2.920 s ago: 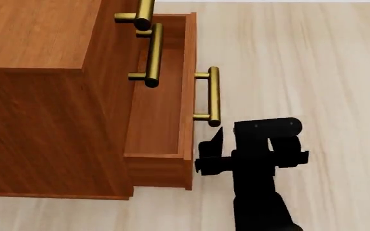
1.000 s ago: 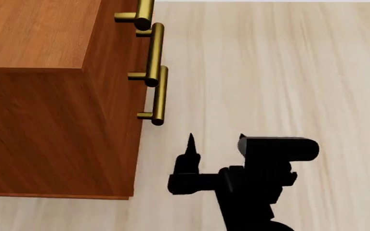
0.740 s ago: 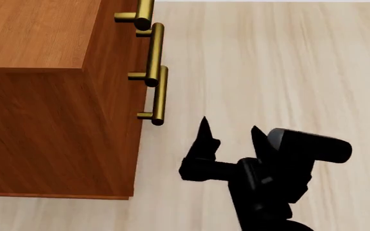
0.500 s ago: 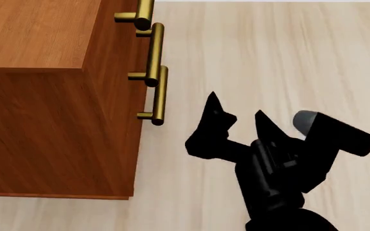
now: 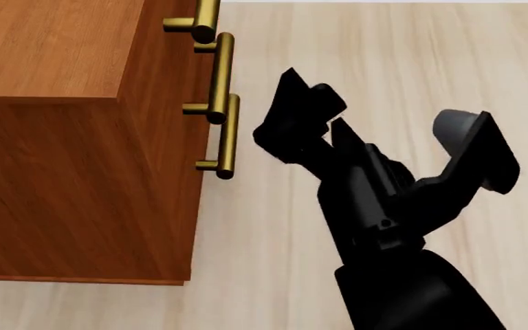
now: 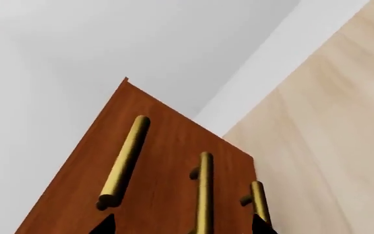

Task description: Close the bottom drawer of the cabinet and open the top drawer.

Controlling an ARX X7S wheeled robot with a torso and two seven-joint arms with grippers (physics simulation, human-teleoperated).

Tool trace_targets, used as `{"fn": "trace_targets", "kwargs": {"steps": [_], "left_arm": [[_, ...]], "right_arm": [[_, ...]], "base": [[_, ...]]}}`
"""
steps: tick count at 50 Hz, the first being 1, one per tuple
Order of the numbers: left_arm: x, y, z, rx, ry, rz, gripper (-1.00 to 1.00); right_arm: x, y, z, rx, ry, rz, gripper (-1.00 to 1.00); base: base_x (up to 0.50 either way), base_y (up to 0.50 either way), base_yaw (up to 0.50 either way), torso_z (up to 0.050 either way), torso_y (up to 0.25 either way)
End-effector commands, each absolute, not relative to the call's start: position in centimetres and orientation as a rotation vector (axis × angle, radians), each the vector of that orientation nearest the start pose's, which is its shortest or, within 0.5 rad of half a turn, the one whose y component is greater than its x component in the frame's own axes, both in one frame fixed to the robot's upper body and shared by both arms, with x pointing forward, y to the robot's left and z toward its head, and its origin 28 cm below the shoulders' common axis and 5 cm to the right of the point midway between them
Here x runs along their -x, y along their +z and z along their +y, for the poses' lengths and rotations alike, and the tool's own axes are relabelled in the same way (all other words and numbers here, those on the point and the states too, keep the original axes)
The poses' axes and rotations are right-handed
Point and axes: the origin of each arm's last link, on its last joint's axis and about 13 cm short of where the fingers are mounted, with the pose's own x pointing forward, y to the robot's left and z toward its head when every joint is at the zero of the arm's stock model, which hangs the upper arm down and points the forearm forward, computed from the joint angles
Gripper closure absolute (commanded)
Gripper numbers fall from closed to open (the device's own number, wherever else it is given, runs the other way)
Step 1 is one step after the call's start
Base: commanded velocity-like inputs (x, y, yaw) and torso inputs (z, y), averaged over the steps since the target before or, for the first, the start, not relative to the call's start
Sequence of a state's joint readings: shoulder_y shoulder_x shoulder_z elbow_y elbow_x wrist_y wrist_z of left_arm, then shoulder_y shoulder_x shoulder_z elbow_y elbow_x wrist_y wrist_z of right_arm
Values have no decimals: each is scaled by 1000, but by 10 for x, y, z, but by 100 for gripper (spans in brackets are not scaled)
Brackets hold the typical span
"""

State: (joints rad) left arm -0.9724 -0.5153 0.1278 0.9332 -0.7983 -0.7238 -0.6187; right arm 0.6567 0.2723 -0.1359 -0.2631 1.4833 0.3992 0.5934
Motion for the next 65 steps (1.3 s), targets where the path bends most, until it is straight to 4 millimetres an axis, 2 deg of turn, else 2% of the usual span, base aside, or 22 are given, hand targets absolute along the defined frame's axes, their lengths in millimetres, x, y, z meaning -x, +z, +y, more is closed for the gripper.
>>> {"fn": "trace_targets", "kwargs": {"steps": [1,18,41,65], "left_arm": [[-193,324,211,-3,-120,-932,-100],[-192,326,212,-3,-118,-935,-100],[-193,325,214,1,-110,-935,-100],[-193,325,215,-2,-106,-935,-100]], "right_arm": [[-280,248,-68,-1029,401,15,-100],[-297,266,-54,-1108,467,70,-100],[-328,266,-42,-1128,471,134,-100],[-340,272,-24,-1159,555,187,-100]], "base": [[0,0,0,0,0],[0,0,0,0,0],[0,0,0,0,0],[0,0,0,0,0]]}}
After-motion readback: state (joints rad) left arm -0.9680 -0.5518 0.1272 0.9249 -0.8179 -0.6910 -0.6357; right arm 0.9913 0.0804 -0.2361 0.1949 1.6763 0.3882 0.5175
